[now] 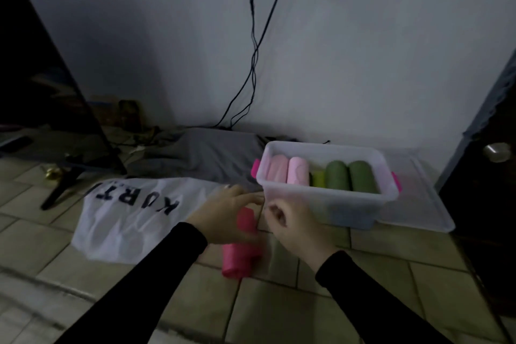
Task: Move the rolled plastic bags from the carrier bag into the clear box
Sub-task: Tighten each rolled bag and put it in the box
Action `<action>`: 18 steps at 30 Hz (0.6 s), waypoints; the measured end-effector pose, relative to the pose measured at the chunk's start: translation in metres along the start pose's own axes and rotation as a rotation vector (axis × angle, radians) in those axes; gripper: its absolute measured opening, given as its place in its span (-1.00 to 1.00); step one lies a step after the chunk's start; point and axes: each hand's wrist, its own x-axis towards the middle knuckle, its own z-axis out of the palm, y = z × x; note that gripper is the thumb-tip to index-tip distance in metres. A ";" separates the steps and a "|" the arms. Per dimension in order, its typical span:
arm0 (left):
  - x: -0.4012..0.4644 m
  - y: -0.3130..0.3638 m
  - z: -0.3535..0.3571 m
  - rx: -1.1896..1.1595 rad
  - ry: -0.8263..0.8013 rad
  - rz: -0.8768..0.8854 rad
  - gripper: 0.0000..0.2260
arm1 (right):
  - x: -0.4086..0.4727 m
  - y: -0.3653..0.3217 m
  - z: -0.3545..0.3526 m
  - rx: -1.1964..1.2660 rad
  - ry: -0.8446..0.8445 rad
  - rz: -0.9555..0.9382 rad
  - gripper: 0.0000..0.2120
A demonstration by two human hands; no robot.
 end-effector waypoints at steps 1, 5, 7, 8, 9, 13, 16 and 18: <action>-0.002 -0.004 0.005 0.041 -0.131 -0.061 -0.09 | 0.001 0.003 0.013 -0.001 -0.131 0.147 -0.80; -0.008 -0.021 0.028 0.118 -0.385 -0.180 0.25 | 0.005 0.010 0.043 0.128 -0.315 0.440 -0.78; -0.008 -0.027 0.033 0.053 -0.403 -0.197 0.26 | 0.008 0.006 0.045 0.173 -0.304 0.495 -0.76; -0.008 -0.027 0.034 0.014 -0.395 -0.192 0.25 | 0.009 0.003 0.044 0.194 -0.312 0.517 -0.73; -0.008 -0.028 0.035 -0.014 -0.375 -0.176 0.23 | 0.011 0.001 0.043 0.211 -0.324 0.531 -0.73; -0.010 -0.022 0.032 -0.063 -0.228 -0.120 0.18 | 0.013 -0.010 0.038 0.250 -0.354 0.584 -0.75; -0.008 -0.017 0.029 -0.109 -0.072 -0.041 0.12 | 0.012 -0.015 0.039 0.481 -0.284 0.607 -0.70; -0.006 -0.012 0.024 -0.154 0.032 0.024 0.11 | 0.012 -0.019 0.035 0.552 -0.237 0.607 -0.70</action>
